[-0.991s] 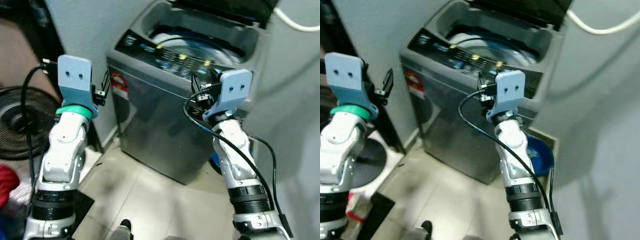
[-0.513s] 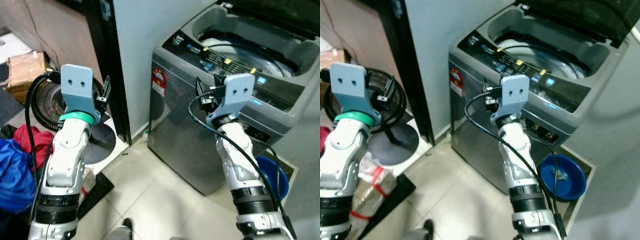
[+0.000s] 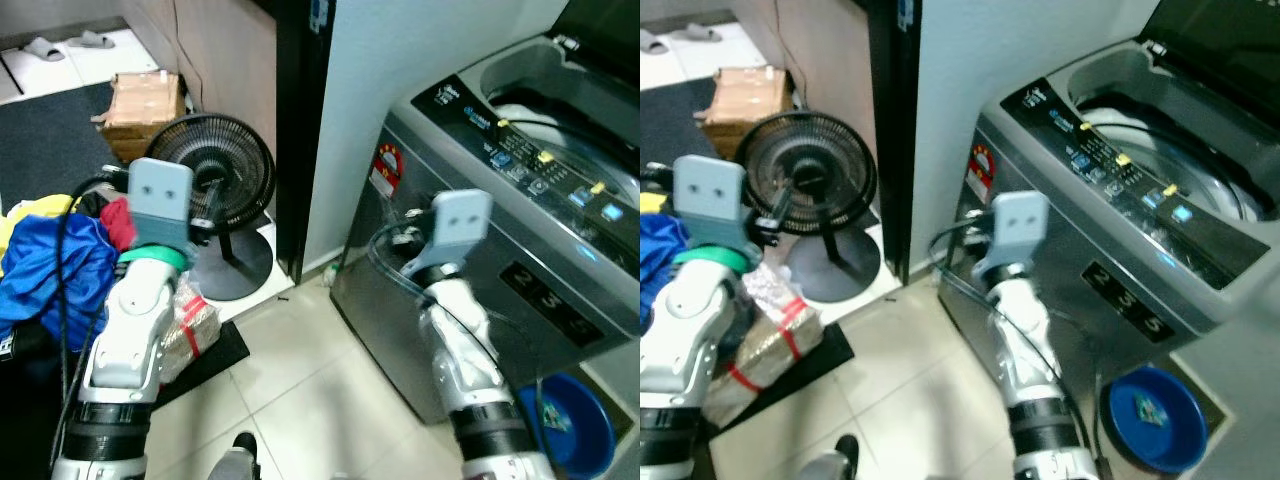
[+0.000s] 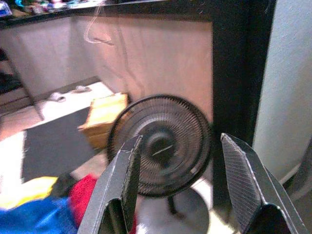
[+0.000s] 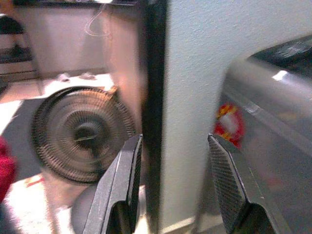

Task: Clothes washing

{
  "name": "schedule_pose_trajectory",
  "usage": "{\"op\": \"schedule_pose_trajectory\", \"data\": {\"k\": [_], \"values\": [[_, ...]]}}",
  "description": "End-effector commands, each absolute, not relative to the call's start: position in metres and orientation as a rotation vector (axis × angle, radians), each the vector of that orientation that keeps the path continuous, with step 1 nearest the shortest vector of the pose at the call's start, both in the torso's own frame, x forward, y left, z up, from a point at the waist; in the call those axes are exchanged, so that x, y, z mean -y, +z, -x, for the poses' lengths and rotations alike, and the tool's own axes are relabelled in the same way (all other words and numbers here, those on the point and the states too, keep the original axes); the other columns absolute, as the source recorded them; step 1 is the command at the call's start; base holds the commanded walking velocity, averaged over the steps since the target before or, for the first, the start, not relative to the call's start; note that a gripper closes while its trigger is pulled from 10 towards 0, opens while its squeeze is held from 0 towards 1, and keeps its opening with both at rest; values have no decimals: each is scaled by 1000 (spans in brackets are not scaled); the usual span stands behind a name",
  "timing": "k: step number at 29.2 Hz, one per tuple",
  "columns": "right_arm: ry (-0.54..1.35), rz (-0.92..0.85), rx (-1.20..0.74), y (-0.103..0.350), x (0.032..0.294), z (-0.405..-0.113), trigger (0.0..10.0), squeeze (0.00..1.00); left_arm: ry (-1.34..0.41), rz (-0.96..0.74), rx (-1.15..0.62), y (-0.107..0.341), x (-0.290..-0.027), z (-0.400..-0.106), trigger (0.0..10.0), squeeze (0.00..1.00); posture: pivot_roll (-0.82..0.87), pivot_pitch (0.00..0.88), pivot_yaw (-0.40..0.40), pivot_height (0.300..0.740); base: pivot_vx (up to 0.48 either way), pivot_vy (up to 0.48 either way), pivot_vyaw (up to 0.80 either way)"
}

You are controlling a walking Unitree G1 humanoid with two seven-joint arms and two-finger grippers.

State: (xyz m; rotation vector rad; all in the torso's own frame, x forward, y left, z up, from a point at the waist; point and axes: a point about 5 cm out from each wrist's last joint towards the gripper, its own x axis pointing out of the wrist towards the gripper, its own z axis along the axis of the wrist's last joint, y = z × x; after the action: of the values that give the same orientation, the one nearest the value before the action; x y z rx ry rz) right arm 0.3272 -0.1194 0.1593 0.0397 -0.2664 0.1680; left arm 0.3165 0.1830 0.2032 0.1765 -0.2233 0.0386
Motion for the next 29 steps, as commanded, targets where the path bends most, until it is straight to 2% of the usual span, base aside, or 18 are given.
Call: {"op": "schedule_pose_trajectory", "data": {"k": [1, 23, 27, 29], "values": [[152, -36, 241, 153, 124, -326, 10000, 0, 19, -167, 209, 199, -179, -316, 10000, 0, 56, 64, -30, 740, 0, 0, 775], [140, -45, 231, 148, 124, -327, 10000, 0, 15, -187, 212, 196, -176, -317, 10000, 0, 66, 67, -27, 740, 0, 0, 772], [141, -49, 233, 148, 123, -326, 10000, 0, 15, -190, 214, 196, -176, -317, 10000, 0, 66, 67, -27, 740, 0, 0, 706], [145, -58, 231, 148, 123, -326, 10000, 0, 16, -202, 216, 196, -176, -317, 10000, 0, 66, 71, -27, 740, 409, 0, 0]]}}
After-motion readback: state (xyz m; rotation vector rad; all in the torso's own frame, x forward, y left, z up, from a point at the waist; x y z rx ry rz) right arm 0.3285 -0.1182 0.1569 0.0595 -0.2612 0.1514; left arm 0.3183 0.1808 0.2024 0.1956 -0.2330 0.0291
